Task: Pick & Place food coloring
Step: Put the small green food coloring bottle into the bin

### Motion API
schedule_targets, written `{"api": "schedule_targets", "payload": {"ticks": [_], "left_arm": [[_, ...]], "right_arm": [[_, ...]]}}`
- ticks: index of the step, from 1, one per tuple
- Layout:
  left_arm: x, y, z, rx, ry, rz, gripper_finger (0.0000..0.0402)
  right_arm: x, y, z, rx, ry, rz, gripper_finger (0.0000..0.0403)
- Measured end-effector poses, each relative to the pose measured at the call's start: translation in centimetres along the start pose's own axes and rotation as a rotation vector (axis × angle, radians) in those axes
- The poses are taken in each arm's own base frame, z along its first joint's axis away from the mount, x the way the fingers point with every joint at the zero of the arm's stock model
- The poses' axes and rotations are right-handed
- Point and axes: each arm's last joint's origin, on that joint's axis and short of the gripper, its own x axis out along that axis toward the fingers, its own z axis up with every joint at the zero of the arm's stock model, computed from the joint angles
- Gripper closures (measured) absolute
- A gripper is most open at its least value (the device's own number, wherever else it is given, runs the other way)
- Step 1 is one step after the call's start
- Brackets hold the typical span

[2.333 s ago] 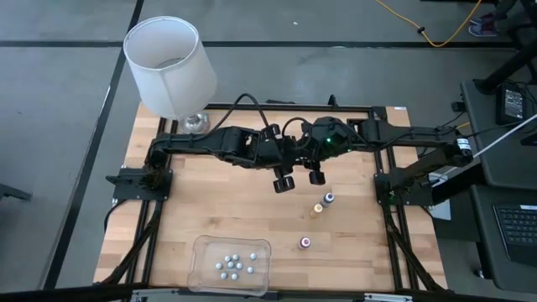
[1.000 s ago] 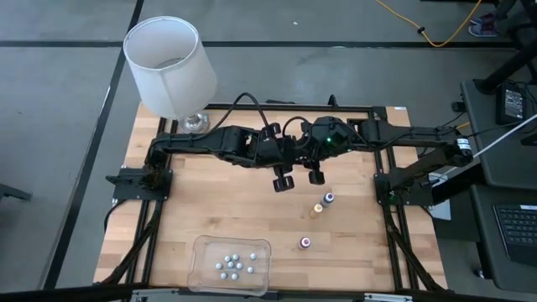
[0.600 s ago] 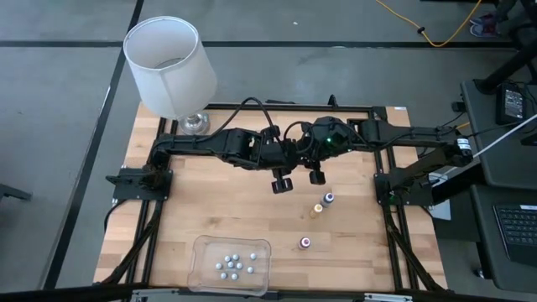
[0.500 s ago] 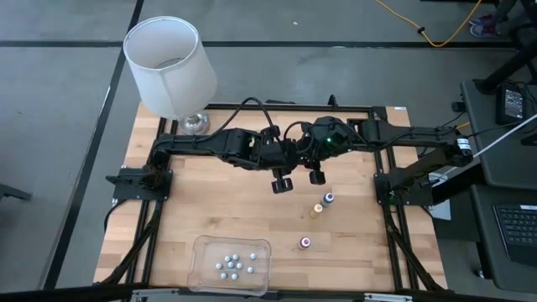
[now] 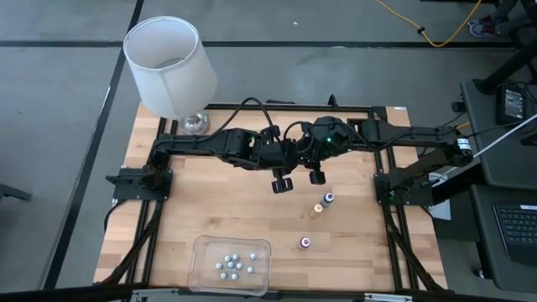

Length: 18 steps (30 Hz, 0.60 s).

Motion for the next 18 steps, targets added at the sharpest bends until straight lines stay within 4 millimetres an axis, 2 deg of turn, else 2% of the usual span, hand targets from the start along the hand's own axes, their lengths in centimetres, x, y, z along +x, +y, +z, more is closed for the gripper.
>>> {"api": "schedule_targets", "payload": {"ticks": [18], "left_arm": [[-0.8, 0.36, 0.2, -0.006, -0.032, 0.01, 0.0293]], "right_arm": [[0.01, 0.15, 0.07, -0.033, -0.004, 0.0, 0.0329]]}}
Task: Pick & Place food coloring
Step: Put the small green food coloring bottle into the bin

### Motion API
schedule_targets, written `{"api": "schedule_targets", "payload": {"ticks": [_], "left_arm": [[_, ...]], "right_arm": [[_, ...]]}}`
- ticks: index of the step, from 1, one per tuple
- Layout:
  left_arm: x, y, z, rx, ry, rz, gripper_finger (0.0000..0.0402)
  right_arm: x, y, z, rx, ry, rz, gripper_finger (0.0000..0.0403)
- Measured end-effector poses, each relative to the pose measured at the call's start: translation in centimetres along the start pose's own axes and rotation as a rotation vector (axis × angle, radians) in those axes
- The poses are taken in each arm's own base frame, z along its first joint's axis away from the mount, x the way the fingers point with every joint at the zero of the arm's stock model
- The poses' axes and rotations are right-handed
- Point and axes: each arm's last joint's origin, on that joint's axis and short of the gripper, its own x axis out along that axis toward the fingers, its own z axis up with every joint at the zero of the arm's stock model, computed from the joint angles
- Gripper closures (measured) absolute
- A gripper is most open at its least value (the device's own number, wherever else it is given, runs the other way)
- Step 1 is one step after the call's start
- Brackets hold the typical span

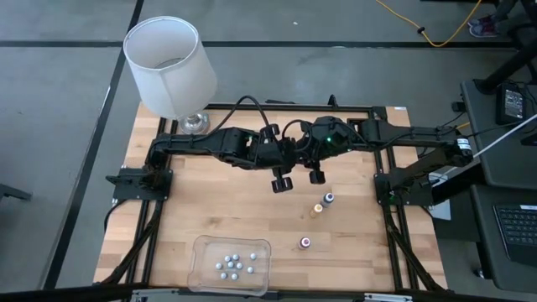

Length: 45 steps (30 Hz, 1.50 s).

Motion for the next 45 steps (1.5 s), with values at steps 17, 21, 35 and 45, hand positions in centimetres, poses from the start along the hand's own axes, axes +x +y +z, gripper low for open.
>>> {"api": "schedule_targets", "payload": {"ticks": [17, 21, 35, 45], "left_arm": [[0.0, 0.0, 0.0, -0.007, 0.004, 0.002, 0.0338], [0.0, 0.0, 0.0, -0.006, 0.004, 0.004, 0.0339], [-0.2, 0.2, -0.4, 0.011, 0.035, 0.03, 0.034], [-5.3, -0.8, -1.8, -0.093, 0.023, 0.033, 0.0341]], "right_arm": [[0.0, 0.1, 0.1, -0.004, -0.01, 0.002, 0.0312], [0.0, 0.1, 0.2, -0.004, -0.021, 0.001, 0.0301], [-2.1, 0.2, 1.0, -0.07, -0.037, 0.034, 0.0256], [-5.7, 2.0, 0.4, -0.18, -0.013, -0.029, 0.0257]]}}
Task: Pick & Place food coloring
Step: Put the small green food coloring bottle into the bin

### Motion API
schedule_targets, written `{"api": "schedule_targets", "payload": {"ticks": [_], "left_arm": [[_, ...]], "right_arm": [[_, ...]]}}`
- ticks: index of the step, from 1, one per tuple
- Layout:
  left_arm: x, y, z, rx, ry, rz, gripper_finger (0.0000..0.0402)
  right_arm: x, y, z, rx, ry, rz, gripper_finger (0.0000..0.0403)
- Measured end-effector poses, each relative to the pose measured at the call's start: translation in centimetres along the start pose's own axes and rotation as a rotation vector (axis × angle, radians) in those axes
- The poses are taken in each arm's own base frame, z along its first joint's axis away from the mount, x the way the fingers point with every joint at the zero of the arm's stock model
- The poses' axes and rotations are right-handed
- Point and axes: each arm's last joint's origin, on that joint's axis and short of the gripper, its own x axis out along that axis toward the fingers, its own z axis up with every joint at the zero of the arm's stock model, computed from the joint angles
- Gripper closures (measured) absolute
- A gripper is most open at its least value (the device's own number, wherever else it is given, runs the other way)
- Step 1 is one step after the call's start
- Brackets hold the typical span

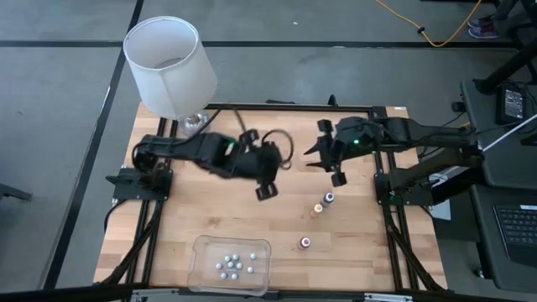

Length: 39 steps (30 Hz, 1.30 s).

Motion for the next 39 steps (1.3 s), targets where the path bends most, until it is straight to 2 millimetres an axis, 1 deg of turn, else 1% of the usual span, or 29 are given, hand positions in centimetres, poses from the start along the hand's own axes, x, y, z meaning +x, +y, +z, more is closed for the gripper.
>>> {"api": "schedule_targets", "payload": {"ticks": [4, 7, 10, 13, 16, 20, 24, 27, 32, 34, 39], "left_arm": [[-2.6, -2.3, -1.7, -0.057, -0.013, 0.017, 0.0341], [-4.4, -4.6, -3.3, -0.137, -0.029, 0.018, 0.0341], [-5.5, -7.5, -5.1, -0.235, -0.055, 0.019, 0.0341], [-5.9, -10.4, -6.8, -0.323, -0.075, 0.016, 0.0341], [-5.4, -13.3, -8.5, -0.414, -0.049, 0.002, 0.0341], [-3.9, -16.7, -10.8, -0.52, 0.022, -0.001, 0.0341], [-2.3, -19.9, -12.8, -0.596, 0.058, -0.008, 0.0341], [-1.4, -22.2, -14.1, -0.604, 0.057, -0.04, 0.0341], [-0.2, -24.6, -16.3, -0.595, 0.123, -0.046, 0.0341], [0.3, -25.3, -17.1, -0.592, 0.131, -0.035, 0.0341], [0.7, -26.5, -18.6, -0.564, 0.137, -0.032, 0.0341]], "right_arm": [[-2.0, -0.1, -0.2, 0.001, -0.039, -0.036, 0.0267], [-3.0, -0.6, -0.5, -0.003, -0.056, -0.063, 0.0272], [-3.2, -0.9, -1.3, -0.006, -0.095, -0.098, 0.0273], [-2.9, -1.0, -2.7, 0.001, -0.165, -0.097, 0.0273], [-2.4, -0.7, -4.1, 0.0, -0.251, -0.092, 0.0273], [-1.5, -0.1, -5.4, -0.013, -0.34, -0.087, 0.0273], [-0.7, 0.2, -6.1, -0.022, -0.38, -0.065, 0.0273], [-0.4, 0.3, -6.1, -0.003, -0.378, -0.04, 0.0273], [-0.5, 0.6, -5.9, 0.043, -0.395, 0.0, 0.0273], [-0.5, 0.9, -5.8, 0.039, -0.399, 0.014, 0.0273], [-0.5, 1.6, -5.4, 0.078, -0.415, 0.054, 0.0273]]}}
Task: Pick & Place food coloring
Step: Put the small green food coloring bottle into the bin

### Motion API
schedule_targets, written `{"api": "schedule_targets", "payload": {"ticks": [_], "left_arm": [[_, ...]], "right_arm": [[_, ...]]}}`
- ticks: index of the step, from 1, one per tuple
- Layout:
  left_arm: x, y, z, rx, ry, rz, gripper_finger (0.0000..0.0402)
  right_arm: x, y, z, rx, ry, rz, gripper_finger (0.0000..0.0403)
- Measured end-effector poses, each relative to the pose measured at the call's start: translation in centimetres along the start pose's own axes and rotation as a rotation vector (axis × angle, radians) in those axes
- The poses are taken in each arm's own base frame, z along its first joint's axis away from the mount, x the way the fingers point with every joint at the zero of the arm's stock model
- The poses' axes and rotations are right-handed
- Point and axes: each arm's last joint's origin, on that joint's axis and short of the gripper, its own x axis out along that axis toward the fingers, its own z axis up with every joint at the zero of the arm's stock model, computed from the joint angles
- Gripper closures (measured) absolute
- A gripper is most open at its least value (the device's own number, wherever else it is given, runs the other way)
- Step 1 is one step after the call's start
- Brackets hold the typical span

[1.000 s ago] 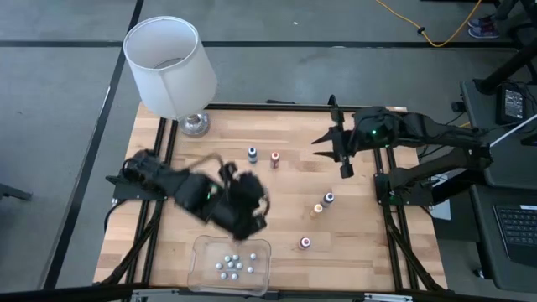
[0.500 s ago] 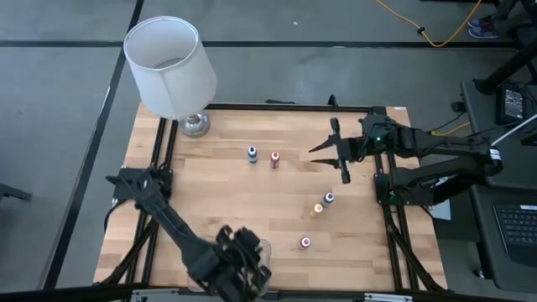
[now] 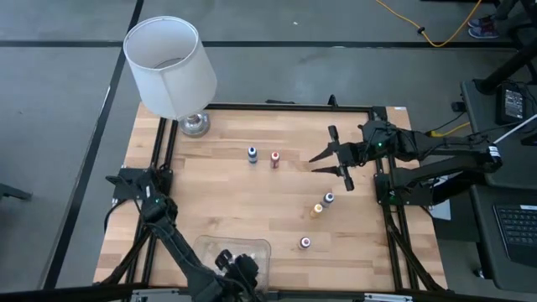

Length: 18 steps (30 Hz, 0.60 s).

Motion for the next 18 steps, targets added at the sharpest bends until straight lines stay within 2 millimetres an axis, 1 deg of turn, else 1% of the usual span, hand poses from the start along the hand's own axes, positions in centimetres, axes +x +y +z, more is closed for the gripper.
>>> {"api": "schedule_targets", "payload": {"ticks": [5, 8, 12, 15, 18], "left_arm": [[1.3, 0.4, -1.3, 0.039, 0.012, 0.078, 0.0341], [1.7, 0.7, -1.5, 0.045, -0.002, 0.112, 0.0341], [1.6, 1.6, -1.3, 0.019, -0.042, 0.197, 0.0341], [2.4, 2.3, -2.0, -0.007, -0.057, 0.237, 0.0341], [3.0, 2.4, -3.1, -0.051, -0.037, 0.232, 0.0341]], "right_arm": [[0.1, 0.6, 0.2, 0.031, 0.0, 0.002, 0.0273], [0.2, 1.1, 0.3, 0.03, -0.003, 0.018, 0.0273], [0.3, 1.6, 0.4, 0.017, -0.002, 0.023, 0.0273], [0.3, 1.7, 0.4, 0.004, 0.004, 0.0, 0.0273], [0.3, 1.7, 0.4, -0.016, 0.005, -0.015, 0.0273]]}}
